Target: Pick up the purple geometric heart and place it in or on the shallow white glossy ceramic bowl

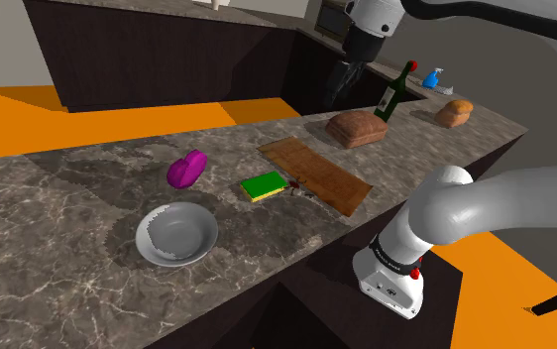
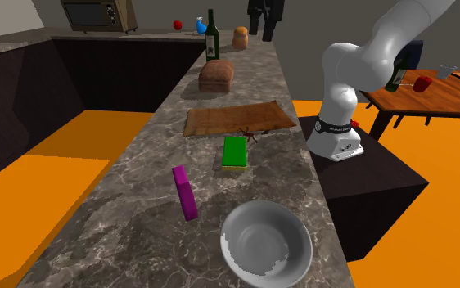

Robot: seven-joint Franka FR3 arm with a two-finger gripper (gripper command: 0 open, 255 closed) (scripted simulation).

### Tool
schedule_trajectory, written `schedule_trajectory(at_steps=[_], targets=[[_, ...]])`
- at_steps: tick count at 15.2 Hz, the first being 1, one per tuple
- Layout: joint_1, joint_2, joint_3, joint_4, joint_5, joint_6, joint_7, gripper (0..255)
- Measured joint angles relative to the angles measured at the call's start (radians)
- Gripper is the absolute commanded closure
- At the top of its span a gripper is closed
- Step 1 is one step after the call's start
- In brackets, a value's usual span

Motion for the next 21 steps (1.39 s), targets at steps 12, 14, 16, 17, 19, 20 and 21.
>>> schedule_trajectory(at_steps=[12, 14, 16, 17, 19, 20, 21], targets=[[-0.059, 0.182, 0.277, 0.002, 0.166, 0.143, 0.556, 0], [-0.074, 0.237, 0.332, 0.027, 0.188, 0.171, 0.671, 0], [-0.094, 0.306, 0.385, 0.042, 0.201, 0.221, 0.780, 0], [-0.106, 0.346, 0.411, 0.063, 0.202, 0.239, 0.837, 0], [-0.131, 0.424, 0.456, 0.107, 0.197, 0.270, 0.950, 0], [-0.141, 0.458, 0.475, 0.128, 0.192, 0.280, 1.005, 0], [-0.150, 0.503, 0.502, 0.148, 0.184, 0.302, 1.068, 0]])
